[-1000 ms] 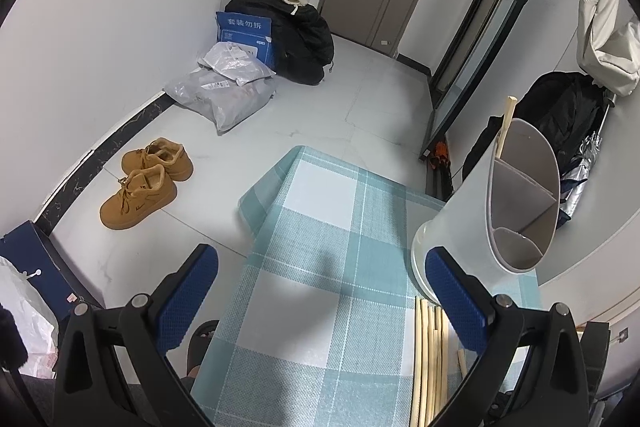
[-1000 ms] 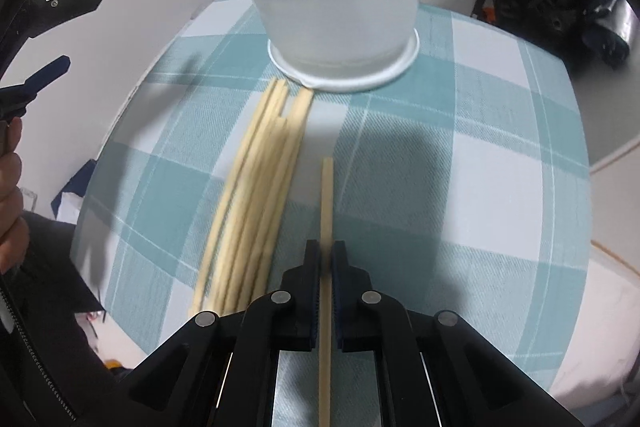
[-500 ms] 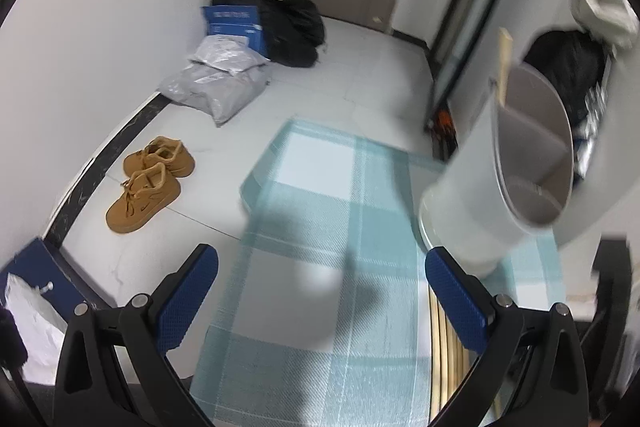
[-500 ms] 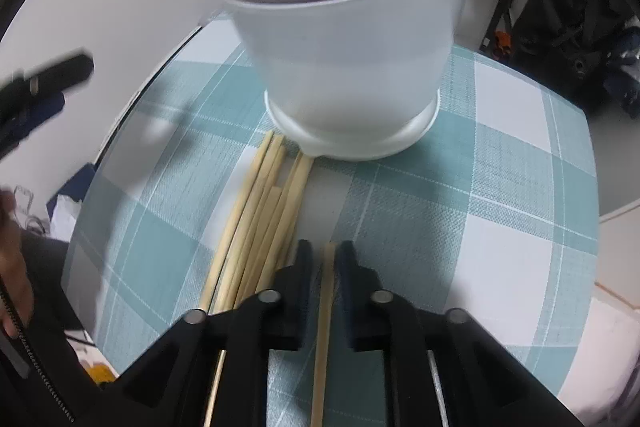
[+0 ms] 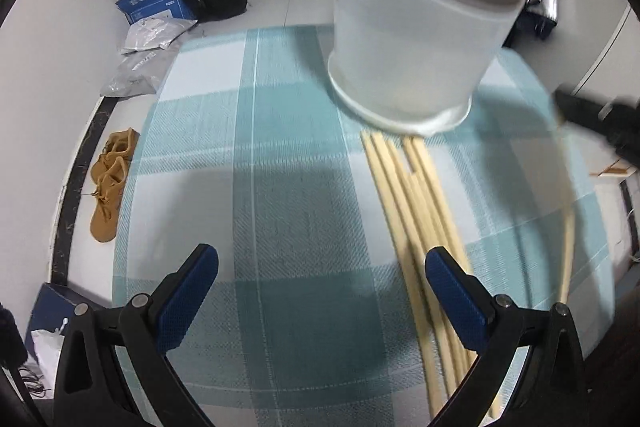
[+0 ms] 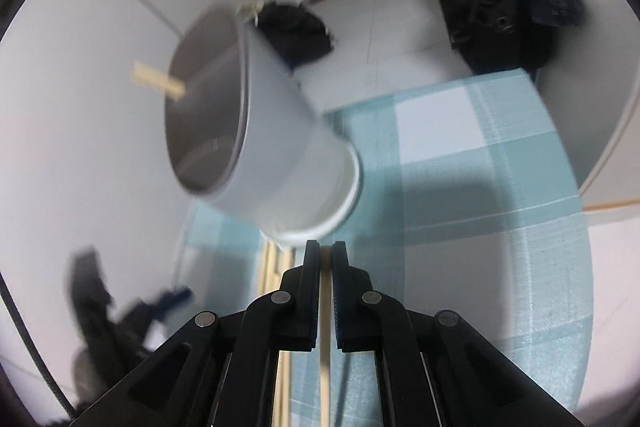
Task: Organize utensils
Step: 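Grasp a chopstick with the left gripper while the right gripper holds its chopstick, then lift both held chopsticks up toward the white utensil holder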
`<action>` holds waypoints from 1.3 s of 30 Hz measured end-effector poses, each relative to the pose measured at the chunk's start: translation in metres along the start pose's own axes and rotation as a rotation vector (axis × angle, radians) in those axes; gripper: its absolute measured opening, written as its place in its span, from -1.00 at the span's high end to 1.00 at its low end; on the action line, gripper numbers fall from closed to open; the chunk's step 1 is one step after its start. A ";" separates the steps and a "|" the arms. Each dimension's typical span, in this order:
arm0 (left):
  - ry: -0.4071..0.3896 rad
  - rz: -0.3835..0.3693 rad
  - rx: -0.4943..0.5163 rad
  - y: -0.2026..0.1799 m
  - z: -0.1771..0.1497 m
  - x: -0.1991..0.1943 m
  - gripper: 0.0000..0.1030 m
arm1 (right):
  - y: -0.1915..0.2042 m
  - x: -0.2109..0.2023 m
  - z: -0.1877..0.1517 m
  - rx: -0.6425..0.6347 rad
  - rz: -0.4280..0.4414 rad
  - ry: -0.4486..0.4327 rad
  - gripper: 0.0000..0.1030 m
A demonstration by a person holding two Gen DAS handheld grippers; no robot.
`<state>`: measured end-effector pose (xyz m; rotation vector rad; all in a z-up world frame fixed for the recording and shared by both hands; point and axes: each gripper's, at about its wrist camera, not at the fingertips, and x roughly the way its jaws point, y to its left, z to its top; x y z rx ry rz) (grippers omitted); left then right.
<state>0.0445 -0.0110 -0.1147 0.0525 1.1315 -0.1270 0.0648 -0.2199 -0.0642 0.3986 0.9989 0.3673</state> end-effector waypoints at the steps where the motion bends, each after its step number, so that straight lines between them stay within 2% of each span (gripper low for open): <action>1: 0.006 0.013 0.002 -0.002 0.000 0.002 -0.97 | -0.004 -0.008 0.002 0.016 0.006 -0.027 0.90; 4: 0.019 0.019 -0.024 0.003 -0.002 0.004 -0.97 | -0.011 -0.024 0.004 0.040 0.022 -0.081 0.90; 13: 0.043 0.034 -0.071 0.011 0.010 0.011 -0.97 | -0.039 -0.058 0.010 0.138 0.083 -0.167 0.91; 16: 0.046 0.049 -0.068 0.010 0.020 0.016 -0.86 | -0.048 -0.065 0.006 0.166 0.083 -0.167 0.91; 19: 0.040 0.049 -0.053 0.008 0.028 0.019 -0.70 | -0.052 -0.067 0.005 0.181 0.085 -0.166 0.91; 22: 0.040 0.038 -0.046 0.002 0.035 0.021 -0.43 | -0.052 -0.072 0.004 0.171 0.085 -0.174 0.91; 24: 0.033 0.030 -0.040 -0.001 0.038 0.020 -0.11 | -0.051 -0.073 0.004 0.163 0.088 -0.177 0.91; 25: 0.031 0.027 -0.041 0.000 0.039 0.020 -0.02 | -0.051 -0.072 0.004 0.161 0.087 -0.177 0.91; 28: 0.023 0.014 -0.069 0.000 0.038 0.018 0.50 | -0.050 -0.071 0.005 0.157 0.086 -0.170 0.91; 29: 0.020 0.012 -0.085 0.001 0.037 0.016 0.84 | -0.050 -0.070 0.005 0.156 0.084 -0.170 0.91; 30: 0.021 0.002 -0.099 0.001 0.036 0.016 0.93 | -0.050 -0.070 0.006 0.156 0.084 -0.169 0.91; 39: -0.013 -0.049 -0.198 0.009 0.037 0.002 0.96 | -0.042 -0.075 0.004 0.120 0.077 -0.200 0.91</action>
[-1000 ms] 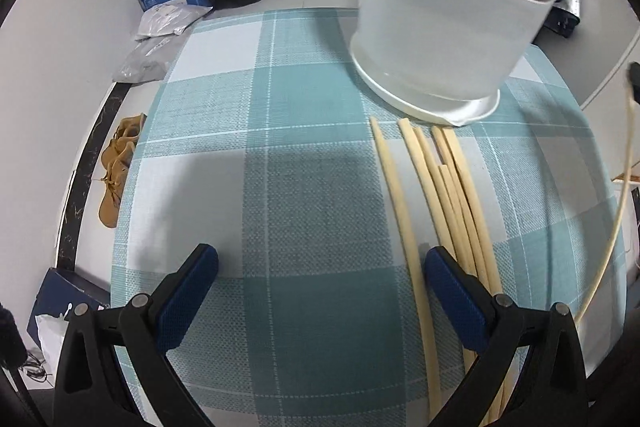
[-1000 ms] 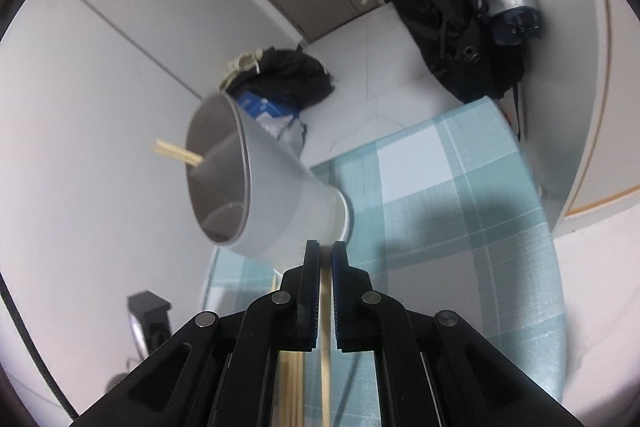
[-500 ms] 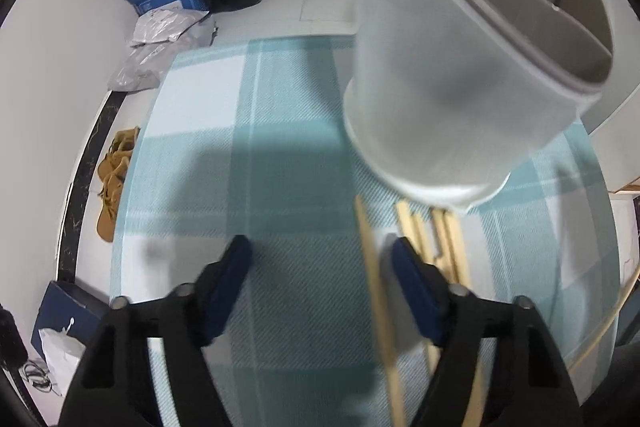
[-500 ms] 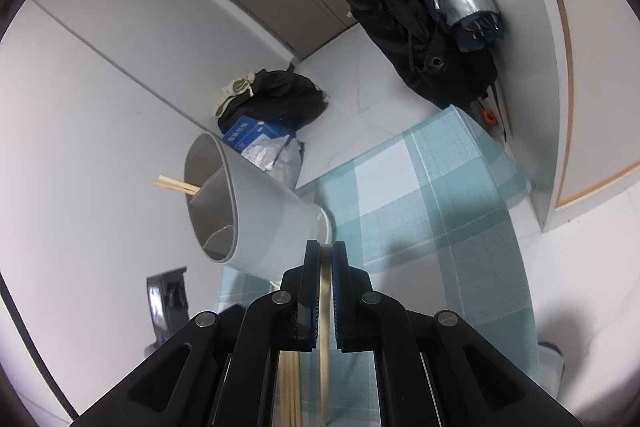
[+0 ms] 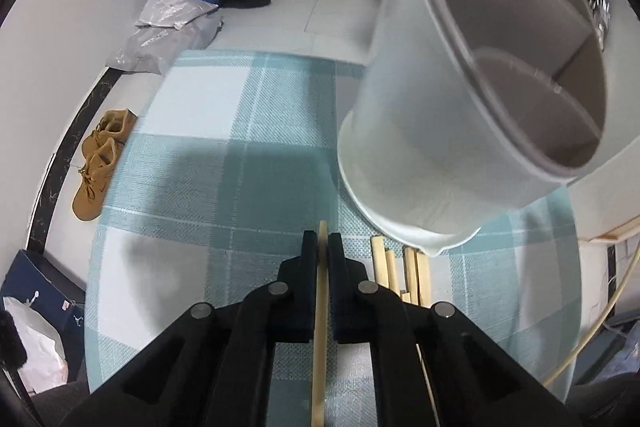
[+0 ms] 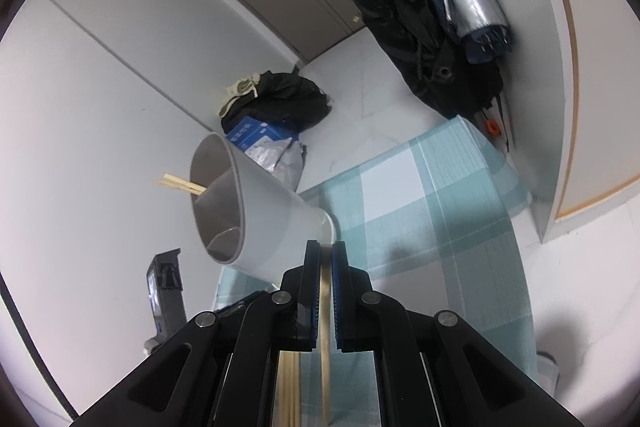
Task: Organize utensils
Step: 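Lift both held chopsticks up toward the white utensil holder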
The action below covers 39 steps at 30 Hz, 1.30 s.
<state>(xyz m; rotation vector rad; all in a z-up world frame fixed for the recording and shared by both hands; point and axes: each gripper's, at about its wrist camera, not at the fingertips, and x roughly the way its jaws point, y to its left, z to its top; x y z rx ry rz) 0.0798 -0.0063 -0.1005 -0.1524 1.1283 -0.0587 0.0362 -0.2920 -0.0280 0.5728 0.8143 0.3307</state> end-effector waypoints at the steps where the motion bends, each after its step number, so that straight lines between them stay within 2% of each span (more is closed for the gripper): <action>1: -0.009 -0.008 -0.006 0.001 0.000 -0.004 0.97 | 0.004 -0.001 -0.001 -0.017 -0.003 -0.007 0.91; 4: -0.063 -0.035 -0.013 -0.001 0.000 -0.023 0.97 | 0.017 -0.007 -0.006 -0.079 -0.029 -0.052 0.91; 11: -0.243 -0.095 0.027 -0.014 -0.010 -0.083 0.97 | 0.054 -0.021 -0.025 -0.268 -0.025 -0.146 0.91; 18: -0.367 -0.137 0.042 -0.014 -0.012 -0.114 0.97 | 0.083 -0.030 -0.043 -0.404 -0.037 -0.209 0.91; 27: -0.393 -0.152 0.050 -0.012 -0.023 -0.125 0.97 | 0.110 -0.034 -0.063 -0.501 -0.022 -0.222 0.91; 39: -0.399 -0.202 0.095 -0.019 -0.023 -0.144 0.97 | 0.116 -0.031 -0.065 -0.473 -0.031 -0.220 0.91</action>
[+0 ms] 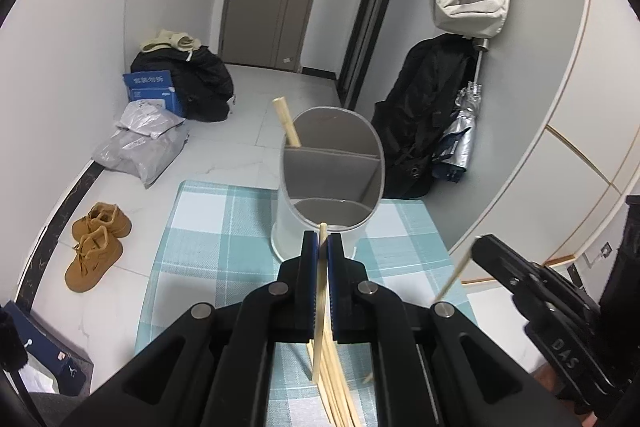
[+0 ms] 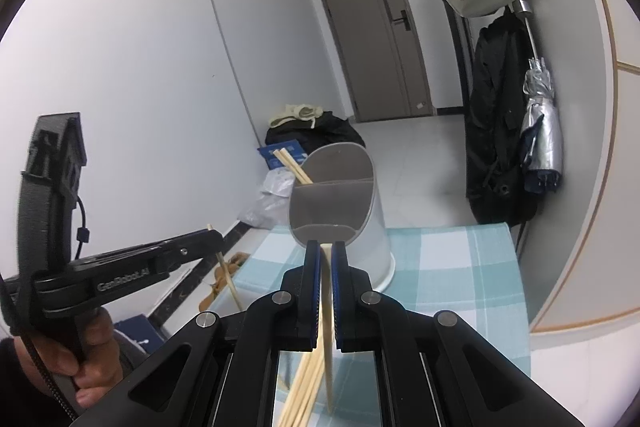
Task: Organize utensils
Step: 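Lift both held chopsticks up toward the white utensil holder, then open the left gripper over the holder while the right gripper releases its chopstick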
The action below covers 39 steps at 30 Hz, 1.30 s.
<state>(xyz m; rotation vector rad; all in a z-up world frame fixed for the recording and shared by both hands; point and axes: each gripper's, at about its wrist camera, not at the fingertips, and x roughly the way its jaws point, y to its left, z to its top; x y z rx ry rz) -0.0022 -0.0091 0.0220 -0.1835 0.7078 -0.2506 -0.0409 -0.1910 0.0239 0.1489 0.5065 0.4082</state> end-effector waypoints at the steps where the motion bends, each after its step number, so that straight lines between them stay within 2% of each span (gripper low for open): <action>1: -0.001 -0.008 0.003 -0.001 0.001 -0.001 0.97 | 0.000 0.000 0.001 0.003 0.000 -0.003 0.91; 7: 0.008 -0.063 0.003 -0.009 0.015 -0.003 0.97 | 0.001 0.004 0.012 0.013 0.001 -0.016 0.92; 12: 0.006 -0.122 -0.029 -0.015 0.040 -0.005 0.97 | -0.002 0.002 0.030 0.033 0.010 -0.022 0.92; 22: -0.073 -0.218 -0.080 -0.016 0.117 -0.009 0.97 | -0.005 -0.003 0.115 0.014 0.030 -0.048 0.91; 31: -0.133 -0.210 -0.108 0.005 0.158 0.011 0.97 | 0.005 0.040 0.189 -0.061 0.047 -0.078 0.92; 39: -0.157 -0.161 -0.163 0.035 0.171 0.042 0.97 | 0.007 0.091 0.211 -0.114 0.049 -0.050 1.00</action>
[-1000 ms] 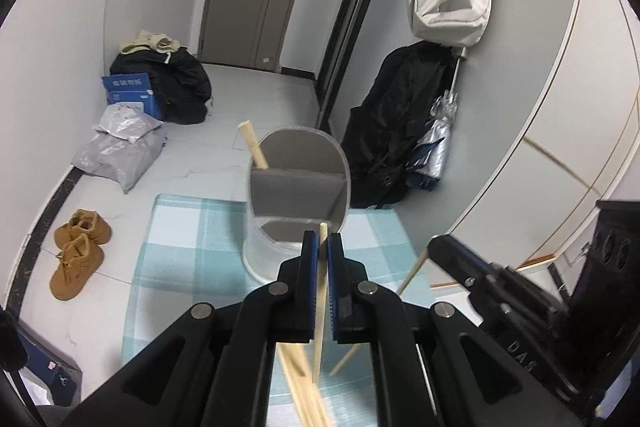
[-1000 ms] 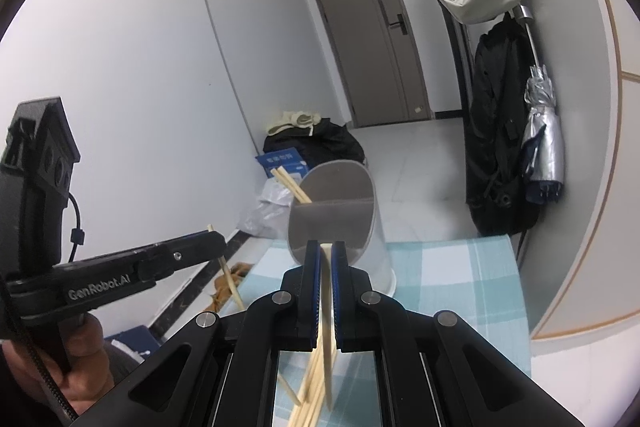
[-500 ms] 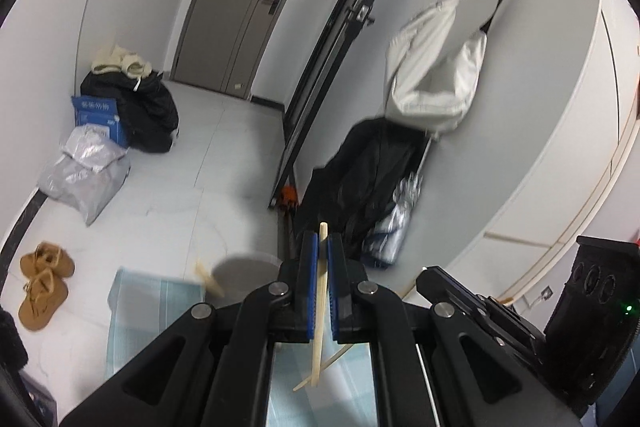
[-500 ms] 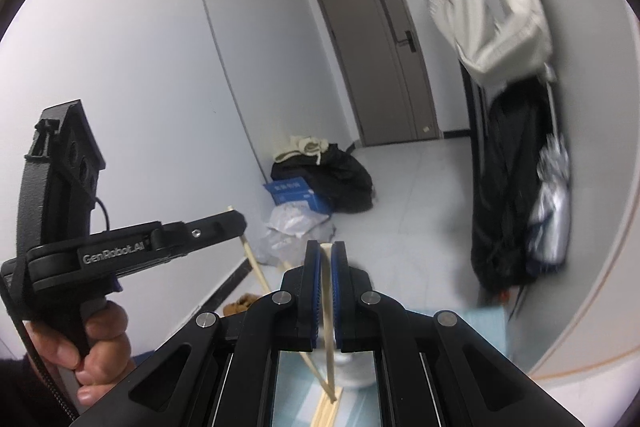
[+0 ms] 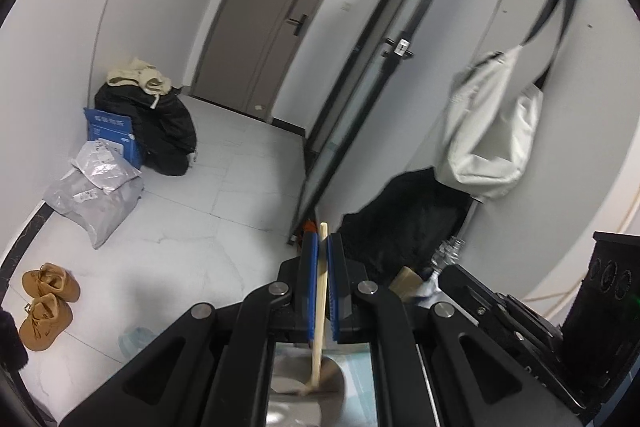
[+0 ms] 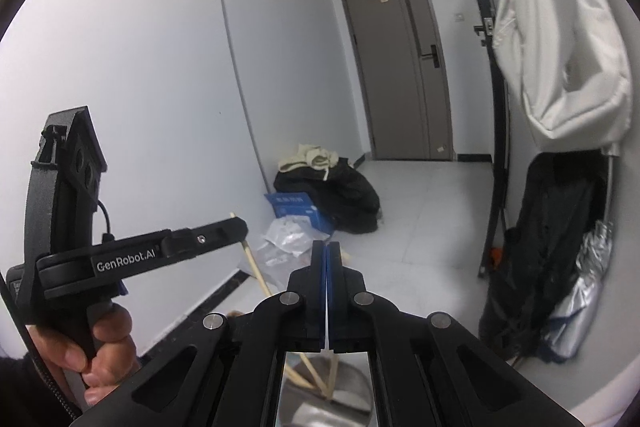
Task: Organize utensils
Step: 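Open the left gripper over the holder while the right gripper releases its chopstick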
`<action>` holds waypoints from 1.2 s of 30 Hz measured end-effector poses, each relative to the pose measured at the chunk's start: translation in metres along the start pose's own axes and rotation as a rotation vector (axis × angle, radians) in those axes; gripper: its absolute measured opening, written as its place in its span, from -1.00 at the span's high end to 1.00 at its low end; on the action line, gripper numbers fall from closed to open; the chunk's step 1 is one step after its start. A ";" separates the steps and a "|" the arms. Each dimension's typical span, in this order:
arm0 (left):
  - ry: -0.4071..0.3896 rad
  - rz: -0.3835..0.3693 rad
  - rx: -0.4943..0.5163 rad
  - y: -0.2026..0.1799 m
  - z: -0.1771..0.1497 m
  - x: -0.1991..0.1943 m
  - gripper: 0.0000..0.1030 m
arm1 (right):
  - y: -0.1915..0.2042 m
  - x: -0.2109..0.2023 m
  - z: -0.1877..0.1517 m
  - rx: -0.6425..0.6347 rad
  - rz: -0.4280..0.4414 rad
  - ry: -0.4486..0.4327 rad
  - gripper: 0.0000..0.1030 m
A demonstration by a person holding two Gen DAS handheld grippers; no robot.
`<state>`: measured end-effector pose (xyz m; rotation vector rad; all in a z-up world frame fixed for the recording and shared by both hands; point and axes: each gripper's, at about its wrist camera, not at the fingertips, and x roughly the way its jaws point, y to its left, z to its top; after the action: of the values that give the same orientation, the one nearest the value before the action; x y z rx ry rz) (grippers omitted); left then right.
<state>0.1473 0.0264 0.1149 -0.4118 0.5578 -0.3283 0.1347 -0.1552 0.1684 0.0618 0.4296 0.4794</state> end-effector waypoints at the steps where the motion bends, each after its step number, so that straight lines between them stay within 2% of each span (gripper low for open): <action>1: 0.004 0.002 -0.009 0.004 -0.001 0.004 0.97 | 0.000 0.005 0.000 0.000 0.007 0.009 1.00; 4: 0.002 0.033 -0.005 0.010 -0.006 0.014 0.97 | 0.001 0.018 -0.006 -0.021 0.017 0.031 1.00; 8: 0.001 0.050 0.022 0.012 -0.014 0.022 0.97 | -0.009 0.031 -0.025 0.017 0.029 0.070 1.00; 15: 0.029 0.039 0.071 0.007 -0.020 0.027 0.97 | -0.024 0.020 -0.041 0.080 0.029 0.074 1.00; 18: 0.065 0.043 0.090 0.005 -0.025 0.030 0.97 | -0.026 0.012 -0.044 0.083 0.021 0.073 1.00; 25: 0.139 0.073 0.055 0.014 -0.037 0.028 0.96 | -0.037 -0.004 -0.060 0.148 -0.018 0.101 0.95; 28: 0.174 0.096 0.045 0.016 -0.042 0.027 0.57 | -0.036 -0.011 -0.067 0.149 -0.031 0.111 0.95; 30: 0.176 0.102 0.043 0.015 -0.045 0.023 0.17 | -0.035 -0.016 -0.071 0.149 -0.039 0.112 0.92; 34: 0.156 0.162 0.085 0.007 -0.053 0.007 0.06 | -0.034 -0.026 -0.078 0.171 -0.051 0.115 0.79; 36: 0.153 0.175 0.085 0.005 -0.056 -0.001 -0.11 | -0.032 -0.034 -0.083 0.186 -0.056 0.114 0.64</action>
<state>0.1154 0.0157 0.0699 -0.2545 0.7219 -0.2156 0.0874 -0.2028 0.1012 0.2018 0.5855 0.3883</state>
